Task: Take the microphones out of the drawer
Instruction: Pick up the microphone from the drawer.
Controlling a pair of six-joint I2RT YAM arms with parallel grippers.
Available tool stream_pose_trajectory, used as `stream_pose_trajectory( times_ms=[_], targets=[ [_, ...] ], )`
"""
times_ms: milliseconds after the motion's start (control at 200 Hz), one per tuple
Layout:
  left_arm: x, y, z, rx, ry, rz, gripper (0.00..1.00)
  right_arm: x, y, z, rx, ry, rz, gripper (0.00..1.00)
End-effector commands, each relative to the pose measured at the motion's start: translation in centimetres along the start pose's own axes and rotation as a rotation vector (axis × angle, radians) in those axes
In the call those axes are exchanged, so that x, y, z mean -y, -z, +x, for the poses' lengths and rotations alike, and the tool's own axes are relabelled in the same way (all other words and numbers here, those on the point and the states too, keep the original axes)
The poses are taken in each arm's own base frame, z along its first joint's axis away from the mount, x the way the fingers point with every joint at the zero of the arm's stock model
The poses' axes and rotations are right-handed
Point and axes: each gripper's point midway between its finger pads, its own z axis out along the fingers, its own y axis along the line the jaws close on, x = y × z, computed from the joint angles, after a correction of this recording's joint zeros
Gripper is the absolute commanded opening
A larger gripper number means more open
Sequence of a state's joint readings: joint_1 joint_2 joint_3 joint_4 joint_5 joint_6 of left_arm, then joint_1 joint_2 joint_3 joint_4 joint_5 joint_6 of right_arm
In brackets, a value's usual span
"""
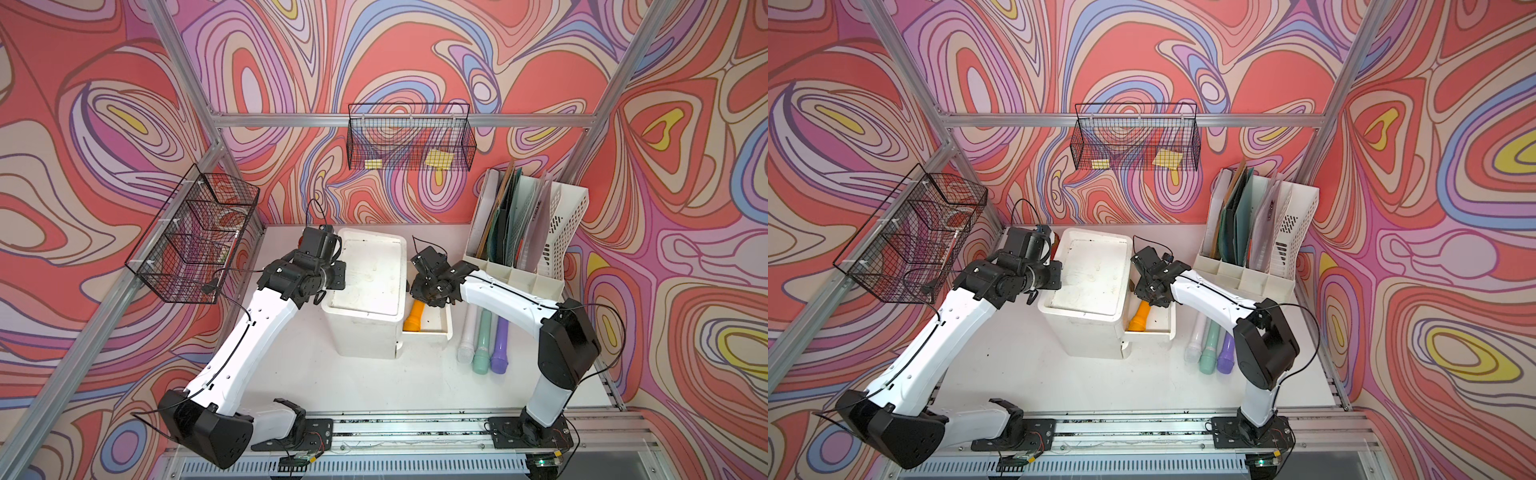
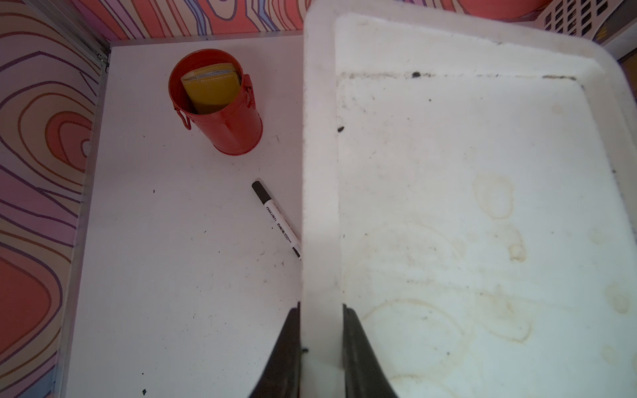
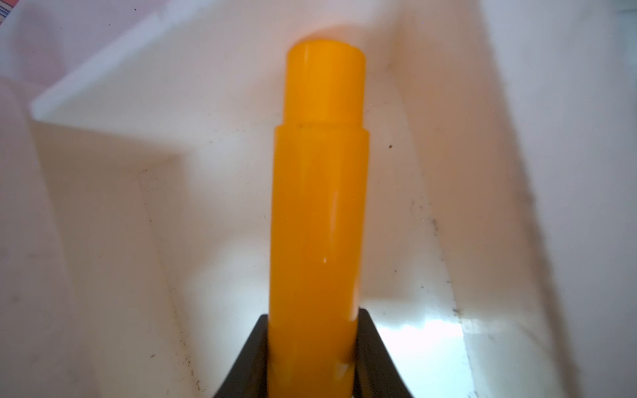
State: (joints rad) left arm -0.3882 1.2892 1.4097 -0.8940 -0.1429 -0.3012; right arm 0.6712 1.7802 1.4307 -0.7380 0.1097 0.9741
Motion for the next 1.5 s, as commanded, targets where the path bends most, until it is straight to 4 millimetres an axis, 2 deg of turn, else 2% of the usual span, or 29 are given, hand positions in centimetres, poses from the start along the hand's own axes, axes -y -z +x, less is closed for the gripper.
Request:
stream_pose_trajectory(
  times_ms=[0, 401, 726, 886, 1107, 1372, 1492],
  targets=[
    [-0.7, 0.2, 2.9, -0.105, -0.056, -0.022, 0.00, -1.4, 3.3, -2.7, 0.118, 0.065, -0.033, 0.08],
    [-0.6, 0.2, 2.7, -0.099, -0.057, -0.021, 0.00, -0.6, 8.0, -5.9, 0.291, 0.158, 0.011, 0.06],
    [-0.7, 0.2, 2.7, -0.103, -0.058, -0.024, 0.00, 1.4, 12.4, -8.0, 0.431, 0.258, 0.095, 0.05],
    [-0.6, 0.2, 2.7, -0.103, -0.053, -0.021, 0.00, 4.0, 14.4, -8.4, 0.491, 0.291, 0.187, 0.05],
    [-0.6, 0.2, 2.7, -0.104, -0.053, -0.018, 0.00, 8.1, 15.9, -7.7, 0.522, 0.325, 0.320, 0.05],
    [-0.5, 0.1, 2.8, -0.109, -0.049, -0.015, 0.00, 13.6, 16.0, -5.9, 0.497, 0.328, 0.498, 0.05],
    [-0.6, 0.1, 3.0, -0.111, -0.050, -0.016, 0.00, 16.8, 15.5, -4.8, 0.462, 0.306, 0.559, 0.05]
  ],
)
